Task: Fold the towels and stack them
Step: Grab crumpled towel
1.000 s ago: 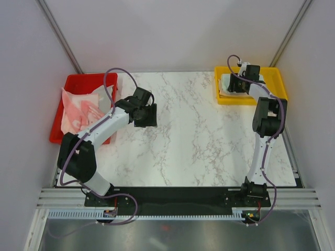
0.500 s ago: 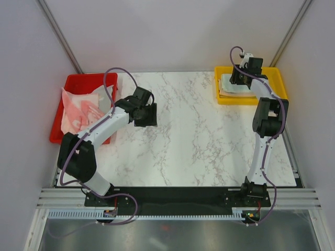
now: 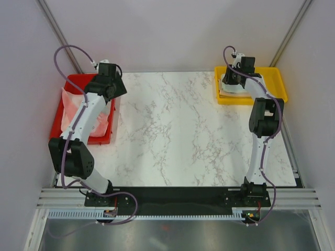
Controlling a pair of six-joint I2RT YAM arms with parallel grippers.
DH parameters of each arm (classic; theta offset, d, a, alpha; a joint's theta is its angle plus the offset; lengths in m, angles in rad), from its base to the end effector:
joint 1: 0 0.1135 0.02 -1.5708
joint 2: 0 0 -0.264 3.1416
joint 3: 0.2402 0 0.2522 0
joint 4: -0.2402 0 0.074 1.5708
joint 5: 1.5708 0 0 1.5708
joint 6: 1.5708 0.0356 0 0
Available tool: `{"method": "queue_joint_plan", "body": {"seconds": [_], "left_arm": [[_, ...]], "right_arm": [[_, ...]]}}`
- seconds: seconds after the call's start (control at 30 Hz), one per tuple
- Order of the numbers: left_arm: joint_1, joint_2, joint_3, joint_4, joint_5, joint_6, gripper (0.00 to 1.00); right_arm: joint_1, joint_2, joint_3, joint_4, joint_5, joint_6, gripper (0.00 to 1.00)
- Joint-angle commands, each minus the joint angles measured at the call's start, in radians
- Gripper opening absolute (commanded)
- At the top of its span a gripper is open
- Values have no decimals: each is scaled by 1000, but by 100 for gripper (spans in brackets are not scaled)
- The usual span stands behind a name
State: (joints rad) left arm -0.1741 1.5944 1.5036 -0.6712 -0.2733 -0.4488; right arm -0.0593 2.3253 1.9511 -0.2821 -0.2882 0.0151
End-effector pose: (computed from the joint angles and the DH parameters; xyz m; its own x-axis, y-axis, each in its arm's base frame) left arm 0.3503 -0.0519 0.3402 -0.6015 -0.3184 -0.7327 -0.3180 0.9368 -0.1460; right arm 0.5361 -0.0217 0.2062 -0.6116 0.0508 -0.7895 -0.1587 0.9698 0.1854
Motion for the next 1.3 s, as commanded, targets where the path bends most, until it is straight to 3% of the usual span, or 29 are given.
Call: {"method": "queue_joint_plan", "body": {"seconds": [0.0, 0.07, 0.23, 0.5, 0.6, 0.73, 0.97, 1.1, 1.13, 1.2, 1.27], "left_arm": [[111, 51, 44, 10, -283, 41, 68], [262, 88, 56, 9, -203, 12, 67], [401, 277, 136, 16, -139, 31, 65], [429, 476, 259, -30, -247, 59, 63], [440, 512, 265, -45, -254, 45, 62], [453, 549, 271, -94, -251, 0, 50], [450, 546, 244, -116, -248, -28, 45], [450, 527, 201, -108, -273, -33, 28], [452, 533, 205, -110, -276, -24, 15], [452, 541, 217, -114, -265, -10, 2], [447, 517, 222, -113, -225, 2, 2]], "right_arm": [[-11, -47, 86, -14, 8, 58, 36], [-7, -108, 83, -9, -32, 107, 39], [36, -294, -61, 72, -81, 222, 46], [111, -503, -342, 256, -154, 327, 48], [124, -520, -377, 264, -155, 319, 49], [127, -523, -391, 252, -151, 306, 49], [128, -558, -389, 227, -143, 309, 49], [128, -592, -400, 216, -138, 307, 49], [128, -595, -402, 216, -137, 306, 49], [128, -600, -400, 204, -140, 304, 49], [128, -606, -397, 198, -135, 301, 49]]}}
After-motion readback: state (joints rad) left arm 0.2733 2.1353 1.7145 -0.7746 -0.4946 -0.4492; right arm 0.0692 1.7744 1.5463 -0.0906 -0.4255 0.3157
